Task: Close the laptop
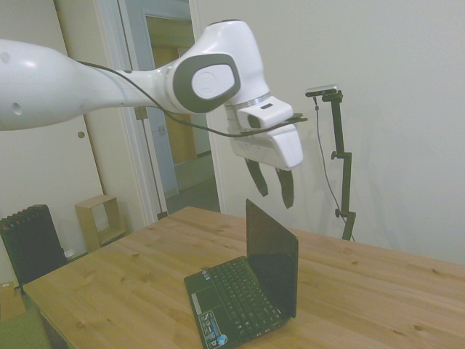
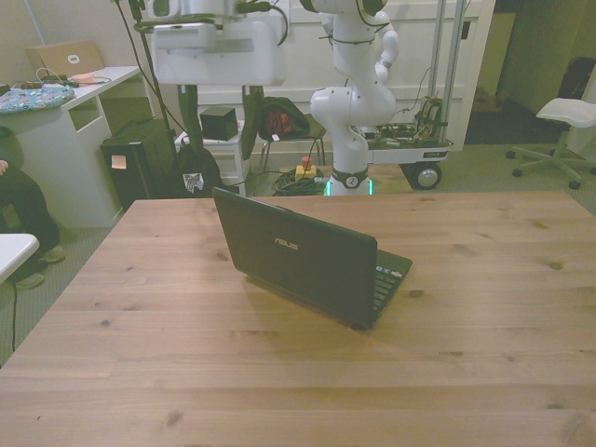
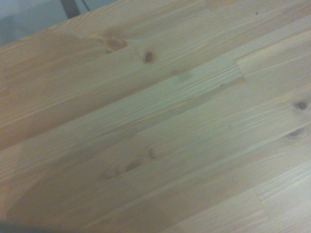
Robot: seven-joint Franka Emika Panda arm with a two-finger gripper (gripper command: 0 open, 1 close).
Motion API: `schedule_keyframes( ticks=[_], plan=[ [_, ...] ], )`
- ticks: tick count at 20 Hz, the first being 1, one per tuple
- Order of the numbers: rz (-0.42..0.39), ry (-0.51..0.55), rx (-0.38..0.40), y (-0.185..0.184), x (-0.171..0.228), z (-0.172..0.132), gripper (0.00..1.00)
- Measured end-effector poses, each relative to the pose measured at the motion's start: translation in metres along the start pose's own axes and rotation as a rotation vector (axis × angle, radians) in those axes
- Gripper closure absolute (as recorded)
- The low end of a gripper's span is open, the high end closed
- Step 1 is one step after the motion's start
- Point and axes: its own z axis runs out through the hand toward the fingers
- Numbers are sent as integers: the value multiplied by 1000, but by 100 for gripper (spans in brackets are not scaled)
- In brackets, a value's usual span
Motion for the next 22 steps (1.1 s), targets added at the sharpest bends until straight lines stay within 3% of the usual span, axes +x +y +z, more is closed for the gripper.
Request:
schedule_keyframes(
  ticks=[6,12,17,18,22],
  plan=[
    [23,-49,-16,-33,34,28,0],
    [59,-113,-52,-80,27,86,0],
    [98,-163,-63,-96,8,105,0],
    [106,-173,-70,-98,4,107,100],
    [135,-223,-110,-99,-11,121,100]
  ],
)
